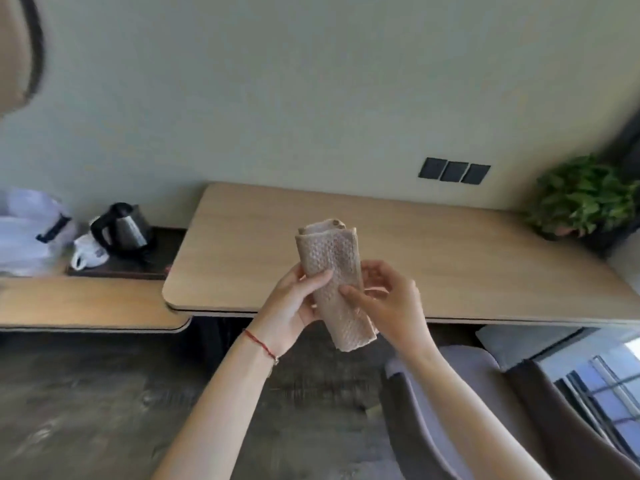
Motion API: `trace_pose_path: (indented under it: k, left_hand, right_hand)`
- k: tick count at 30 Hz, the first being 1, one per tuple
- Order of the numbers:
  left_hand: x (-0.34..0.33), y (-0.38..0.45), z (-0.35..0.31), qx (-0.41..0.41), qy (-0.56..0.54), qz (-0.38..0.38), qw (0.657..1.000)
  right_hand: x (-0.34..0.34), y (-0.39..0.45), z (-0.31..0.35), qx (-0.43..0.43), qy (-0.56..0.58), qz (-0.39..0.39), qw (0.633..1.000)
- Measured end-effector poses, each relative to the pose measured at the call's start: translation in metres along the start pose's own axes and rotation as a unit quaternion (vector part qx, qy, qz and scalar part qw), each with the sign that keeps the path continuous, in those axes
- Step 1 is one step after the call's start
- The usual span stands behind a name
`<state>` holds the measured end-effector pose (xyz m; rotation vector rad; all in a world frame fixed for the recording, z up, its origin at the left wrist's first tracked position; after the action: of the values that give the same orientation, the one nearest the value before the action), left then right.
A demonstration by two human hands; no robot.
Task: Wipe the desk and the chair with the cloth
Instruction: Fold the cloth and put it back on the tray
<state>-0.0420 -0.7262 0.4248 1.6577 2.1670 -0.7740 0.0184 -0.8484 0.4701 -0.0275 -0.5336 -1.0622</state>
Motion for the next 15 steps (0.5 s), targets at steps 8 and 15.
trace_pose_path:
  k: [8, 15]
  left_hand:
    - [0.124, 0.054, -0.083, 0.002, -0.154, 0.027, 0.988]
    - [0.225, 0.123, -0.154, -0.054, -0.134, 0.043, 0.989]
  right_hand:
    - [-0.131, 0.117, 0.039, 0.059, -0.012, 0.064, 0.996]
    - [-0.228, 0.217, 0.067, 0.205, -0.039, 0.068, 0.976]
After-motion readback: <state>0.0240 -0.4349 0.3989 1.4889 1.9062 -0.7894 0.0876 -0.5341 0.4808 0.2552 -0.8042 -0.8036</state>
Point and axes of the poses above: each hand's wrist, its own y-axis towards the middle knuckle, its own x-axis out of the back of the hand, z = x × y, the point moved 7 cm from there along y, towards the middle knuckle, and after that the axes turned 4 degrees about x, right-handed, at the moved point
